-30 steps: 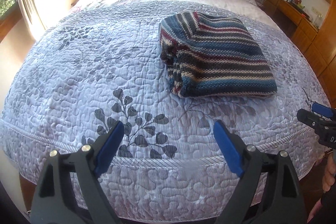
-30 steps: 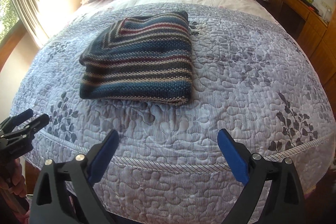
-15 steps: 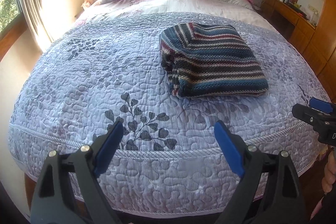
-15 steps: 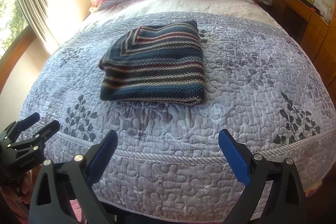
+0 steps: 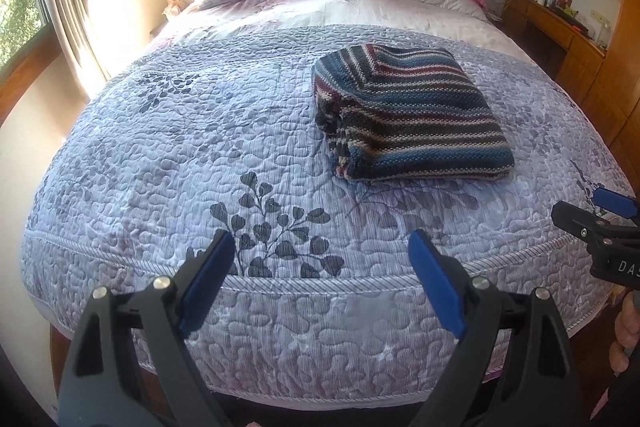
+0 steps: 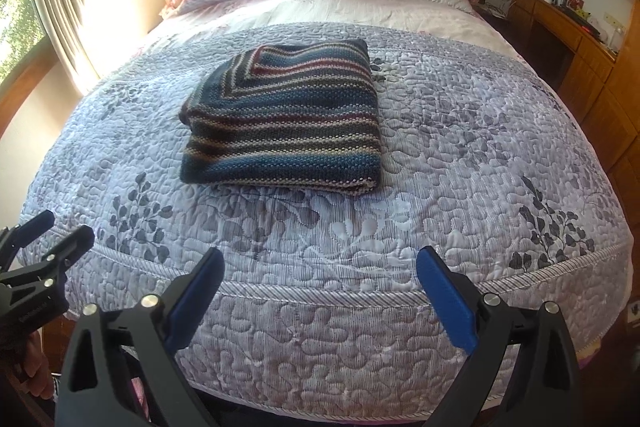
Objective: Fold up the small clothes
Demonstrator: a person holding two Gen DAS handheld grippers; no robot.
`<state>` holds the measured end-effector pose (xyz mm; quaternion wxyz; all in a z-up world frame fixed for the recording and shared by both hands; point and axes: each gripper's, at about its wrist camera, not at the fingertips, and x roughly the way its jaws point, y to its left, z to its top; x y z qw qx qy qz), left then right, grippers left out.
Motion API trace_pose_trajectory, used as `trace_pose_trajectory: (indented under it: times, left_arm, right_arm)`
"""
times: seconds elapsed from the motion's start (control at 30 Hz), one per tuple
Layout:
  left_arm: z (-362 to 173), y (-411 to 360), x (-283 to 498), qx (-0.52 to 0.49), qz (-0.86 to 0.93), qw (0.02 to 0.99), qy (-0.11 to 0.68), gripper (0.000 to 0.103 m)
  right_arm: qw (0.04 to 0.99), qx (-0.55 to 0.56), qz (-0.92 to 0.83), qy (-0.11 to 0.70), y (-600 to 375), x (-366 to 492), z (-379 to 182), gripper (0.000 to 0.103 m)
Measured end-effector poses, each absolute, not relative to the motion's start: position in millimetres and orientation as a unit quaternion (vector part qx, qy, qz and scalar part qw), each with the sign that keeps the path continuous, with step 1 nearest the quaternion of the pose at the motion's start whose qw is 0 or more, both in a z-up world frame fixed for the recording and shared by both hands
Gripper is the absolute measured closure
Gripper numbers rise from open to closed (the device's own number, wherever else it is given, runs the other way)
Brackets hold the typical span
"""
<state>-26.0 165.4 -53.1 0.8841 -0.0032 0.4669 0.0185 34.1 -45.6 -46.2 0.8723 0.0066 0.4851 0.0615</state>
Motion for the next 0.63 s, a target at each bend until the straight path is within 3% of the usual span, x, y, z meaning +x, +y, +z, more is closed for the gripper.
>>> trace_pose_trajectory:
  times: [0.63]
  left_arm:
    - [-55.0, 167.6, -24.2, -0.01, 0.023, 0.882, 0.471, 0.013]
  right_arm:
    - [0.867, 0.008, 0.052, 0.496, -52.1, 36.7, -48.4, 0.006]
